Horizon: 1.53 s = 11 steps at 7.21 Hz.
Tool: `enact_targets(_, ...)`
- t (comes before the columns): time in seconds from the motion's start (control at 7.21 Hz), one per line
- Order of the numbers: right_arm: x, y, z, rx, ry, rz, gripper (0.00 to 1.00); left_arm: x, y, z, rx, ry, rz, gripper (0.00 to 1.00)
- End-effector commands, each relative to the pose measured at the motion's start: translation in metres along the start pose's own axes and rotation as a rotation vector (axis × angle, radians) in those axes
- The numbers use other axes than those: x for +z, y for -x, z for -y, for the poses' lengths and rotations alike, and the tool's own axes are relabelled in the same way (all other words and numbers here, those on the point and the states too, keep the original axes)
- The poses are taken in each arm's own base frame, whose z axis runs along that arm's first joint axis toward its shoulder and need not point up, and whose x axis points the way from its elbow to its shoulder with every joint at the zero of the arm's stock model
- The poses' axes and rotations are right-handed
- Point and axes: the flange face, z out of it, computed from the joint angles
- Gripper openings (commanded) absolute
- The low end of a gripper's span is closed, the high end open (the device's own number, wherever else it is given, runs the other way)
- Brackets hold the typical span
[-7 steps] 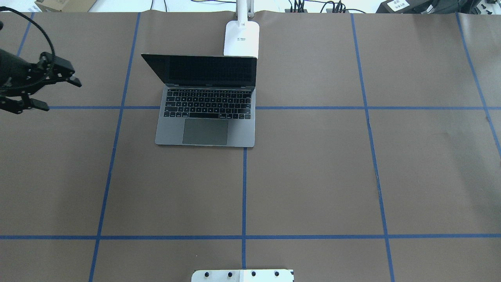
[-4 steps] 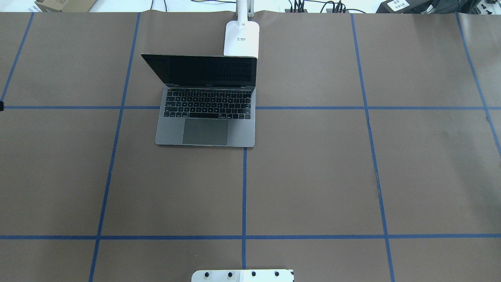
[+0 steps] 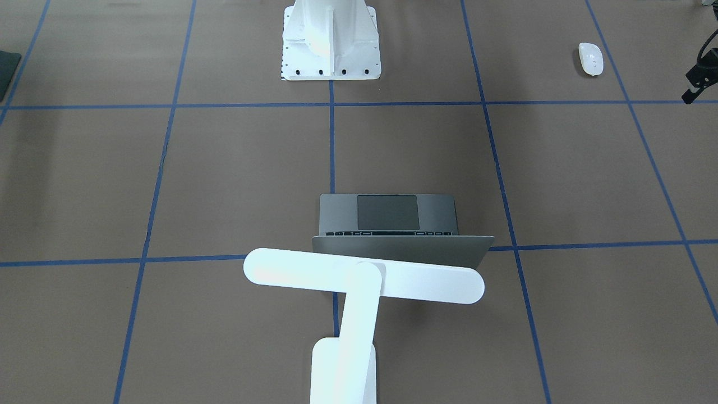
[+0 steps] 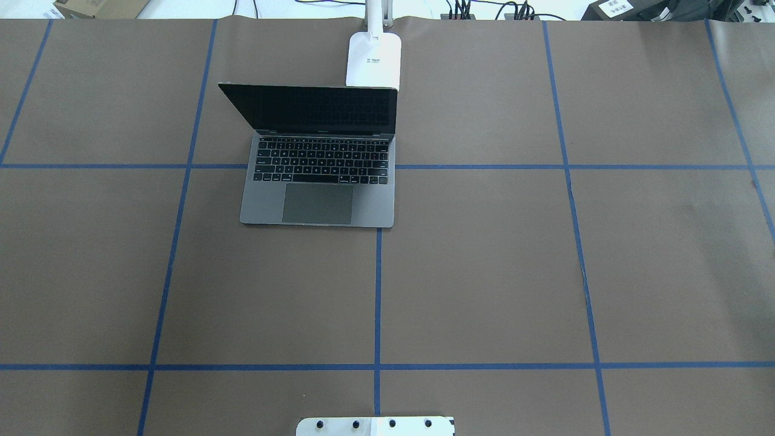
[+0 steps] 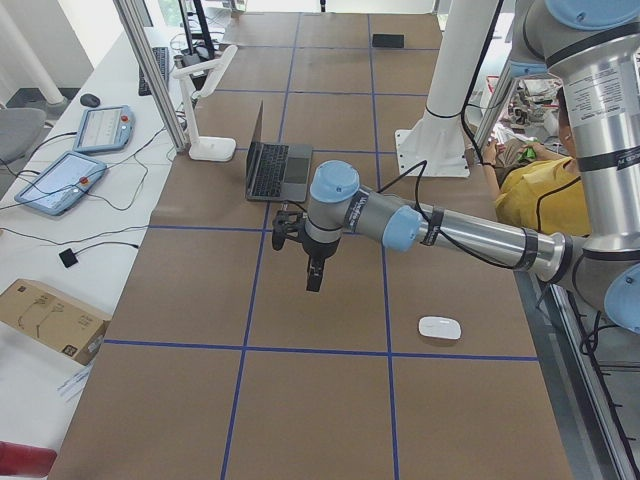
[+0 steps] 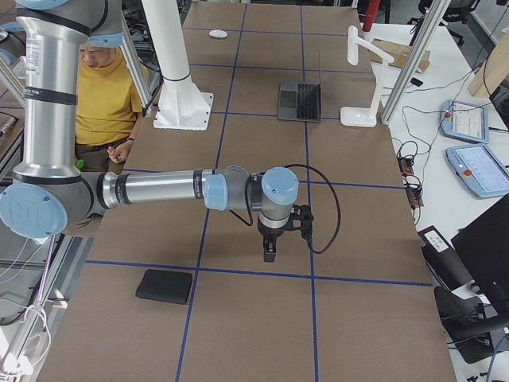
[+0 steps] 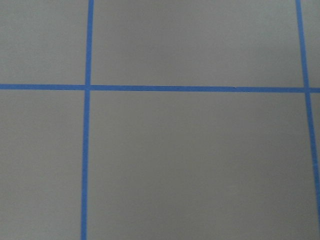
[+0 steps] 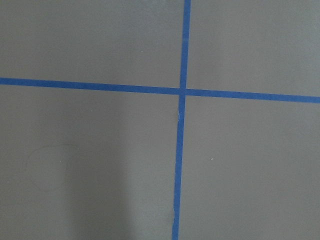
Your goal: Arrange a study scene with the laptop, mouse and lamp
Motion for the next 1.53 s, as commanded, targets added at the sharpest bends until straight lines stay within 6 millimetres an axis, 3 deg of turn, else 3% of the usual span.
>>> enact_targets(0.0,0.029,-0.032,-0.086,0.022,0.086,0.007,1.0,0.007,0.013,-0.003,-0.004,0.011,0.007,1.0)
enact_targets(0.14,0.042,-0.054,-0.11,-0.032,0.118,0.008,1.0,0.008,0.014,-0.004,-0.006,0.013,0.007,1.0)
enact_targets(0.42,0.046,-0.085,-0.139,-0.018,0.175,-0.1,1.0,0.012,0.021,-0.011,-0.017,0.028,0.011,1.0)
enact_targets(0.69,-0.002,-0.122,-0.132,0.129,0.039,-0.104,1.0,0.023,0.033,-0.013,0.036,0.05,0.017,1.0)
enact_targets(0.83,-0.015,-0.137,-0.145,0.19,-0.006,-0.092,1.0,0.027,0.063,-0.018,0.081,0.056,0.028,1.0)
enact_targets(0.97,-0.006,-0.16,-0.153,0.264,-0.002,-0.09,1.0,0.027,0.077,-0.021,0.089,0.055,0.033,1.0)
enact_targets(1.11,-0.004,-0.175,-0.174,0.371,-0.02,-0.079,1.0,0.025,0.081,-0.023,0.079,0.052,0.034,1.0)
enact_targets(1.39,0.002,-0.192,-0.215,0.623,-0.041,-0.032,1.0,0.028,0.085,-0.024,0.071,0.058,0.034,1.0)
